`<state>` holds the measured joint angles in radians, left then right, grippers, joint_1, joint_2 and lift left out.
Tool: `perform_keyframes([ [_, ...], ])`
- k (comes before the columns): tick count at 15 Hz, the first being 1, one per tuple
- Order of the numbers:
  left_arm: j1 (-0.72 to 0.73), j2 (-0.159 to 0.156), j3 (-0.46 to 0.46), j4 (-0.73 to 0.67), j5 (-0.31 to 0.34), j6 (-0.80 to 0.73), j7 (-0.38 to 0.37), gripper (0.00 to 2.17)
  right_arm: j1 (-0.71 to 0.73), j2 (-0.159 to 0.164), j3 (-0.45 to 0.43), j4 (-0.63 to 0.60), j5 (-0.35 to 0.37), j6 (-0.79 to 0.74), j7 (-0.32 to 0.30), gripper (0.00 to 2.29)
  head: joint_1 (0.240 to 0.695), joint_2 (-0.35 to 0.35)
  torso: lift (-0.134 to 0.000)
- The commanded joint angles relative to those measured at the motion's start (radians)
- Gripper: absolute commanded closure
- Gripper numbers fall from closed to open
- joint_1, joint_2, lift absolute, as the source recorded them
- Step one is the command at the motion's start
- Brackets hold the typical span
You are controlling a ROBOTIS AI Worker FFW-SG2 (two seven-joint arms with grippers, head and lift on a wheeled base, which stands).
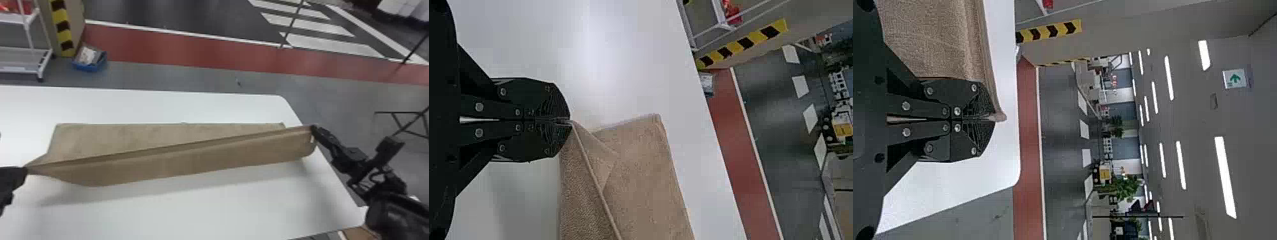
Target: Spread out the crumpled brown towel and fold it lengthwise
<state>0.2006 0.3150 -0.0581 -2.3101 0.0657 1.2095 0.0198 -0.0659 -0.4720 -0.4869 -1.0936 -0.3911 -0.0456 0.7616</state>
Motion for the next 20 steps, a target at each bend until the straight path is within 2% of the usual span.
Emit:
perform_keyframes([
  [1, -0.063, -0.008, -0.028, 0.015, -0.009, 0.011, 0.000, 1.40, -0.035, 0.003, 0.005, 0.011, 0.006, 0.002, -0.038, 1.53, 0.695, -0.311, -0.124],
  [6, -0.190, -0.033, -0.101, 0.132, -0.017, 0.008, 0.008, 1.40, -0.112, 0.001, 0.013, 0.063, 0.017, -0.007, -0.064, 1.53, 0.695, -0.322, -0.124],
  [12, -0.329, -0.088, -0.196, 0.245, -0.020, -0.001, 0.020, 1.39, -0.167, 0.000, 0.044, 0.146, 0.037, -0.081, -0.091, 1.53, 0.695, -0.350, -0.124],
  [13, -0.346, -0.097, -0.206, 0.261, -0.020, -0.014, 0.026, 1.26, -0.167, 0.001, 0.047, 0.147, 0.037, -0.081, -0.100, 1.53, 0.695, -0.350, -0.124],
  [15, -0.371, -0.106, -0.220, 0.287, -0.020, -0.017, 0.028, 1.24, -0.172, 0.001, 0.050, 0.158, 0.034, -0.096, -0.107, 1.53, 0.695, -0.350, -0.124],
  [16, -0.377, -0.108, -0.227, 0.304, -0.020, -0.020, 0.028, 1.17, -0.172, 0.001, 0.057, 0.161, 0.034, -0.099, -0.111, 1.53, 0.691, -0.350, -0.124],
  [17, -0.382, -0.108, -0.235, 0.324, -0.020, -0.035, 0.028, 1.01, -0.172, 0.001, 0.062, 0.166, 0.035, -0.105, -0.113, 1.53, 0.688, -0.350, -0.124],
  [19, -0.385, -0.109, -0.235, 0.354, -0.020, -0.060, 0.031, 0.09, -0.172, 0.003, 0.073, 0.166, 0.034, -0.108, -0.114, 1.53, 0.688, -0.350, -0.124],
  [20, -0.382, -0.108, -0.232, 0.360, -0.018, -0.081, 0.039, 0.01, -0.172, 0.003, 0.074, 0.166, 0.034, -0.108, -0.114, 1.53, 0.689, -0.350, -0.124],
])
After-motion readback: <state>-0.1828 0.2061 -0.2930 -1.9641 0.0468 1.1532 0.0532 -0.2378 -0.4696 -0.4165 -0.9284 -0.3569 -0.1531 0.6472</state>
